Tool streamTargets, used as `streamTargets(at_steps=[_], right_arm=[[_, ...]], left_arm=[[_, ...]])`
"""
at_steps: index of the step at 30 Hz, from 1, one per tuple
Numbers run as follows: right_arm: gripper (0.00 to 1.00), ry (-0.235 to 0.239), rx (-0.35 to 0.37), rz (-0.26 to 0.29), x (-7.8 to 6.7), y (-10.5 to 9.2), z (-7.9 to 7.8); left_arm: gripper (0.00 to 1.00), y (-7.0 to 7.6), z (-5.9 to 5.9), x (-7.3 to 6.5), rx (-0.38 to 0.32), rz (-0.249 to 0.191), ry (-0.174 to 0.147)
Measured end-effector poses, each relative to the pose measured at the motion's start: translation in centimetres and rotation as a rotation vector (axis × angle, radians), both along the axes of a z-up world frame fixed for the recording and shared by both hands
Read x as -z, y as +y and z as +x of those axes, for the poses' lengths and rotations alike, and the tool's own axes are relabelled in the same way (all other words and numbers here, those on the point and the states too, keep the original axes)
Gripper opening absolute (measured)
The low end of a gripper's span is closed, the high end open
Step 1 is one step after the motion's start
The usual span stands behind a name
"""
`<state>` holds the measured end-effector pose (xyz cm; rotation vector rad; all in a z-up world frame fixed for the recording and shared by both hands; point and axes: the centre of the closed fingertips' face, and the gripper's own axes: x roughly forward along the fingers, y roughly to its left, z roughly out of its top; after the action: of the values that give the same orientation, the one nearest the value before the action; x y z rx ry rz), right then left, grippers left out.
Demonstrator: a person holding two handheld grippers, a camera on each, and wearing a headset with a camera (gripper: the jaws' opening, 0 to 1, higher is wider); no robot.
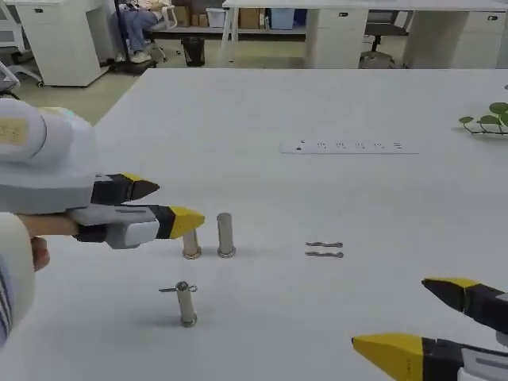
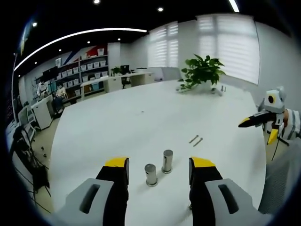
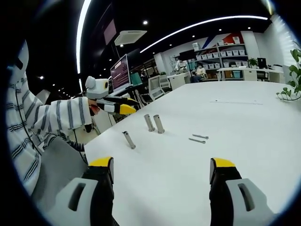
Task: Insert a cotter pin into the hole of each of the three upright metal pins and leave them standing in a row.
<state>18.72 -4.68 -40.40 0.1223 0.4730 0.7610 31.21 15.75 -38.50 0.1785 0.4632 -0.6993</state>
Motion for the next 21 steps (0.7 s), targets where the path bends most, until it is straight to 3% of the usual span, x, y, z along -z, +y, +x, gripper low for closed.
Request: streamTargets(at_steps=[7, 14, 21], right_arm=[[0.82, 0.038, 0.031, 0.014, 1.2, -0.7, -0.1], [0.81, 0.038, 0.035, 0.013, 1.1, -0.9, -0.5], [0.8, 0.044, 0.034, 0.007, 1.3, -1.0, -0.7]], left_arm=[[0.42, 0.4, 1.5, 1.7, -0.022, 0.019, 0.022], [0.39, 0.7, 2.3, 4.5, -0.028, 0.054, 0.077], [0.3, 0.7, 3.0, 5.8, -0.018, 0.086, 0.092]])
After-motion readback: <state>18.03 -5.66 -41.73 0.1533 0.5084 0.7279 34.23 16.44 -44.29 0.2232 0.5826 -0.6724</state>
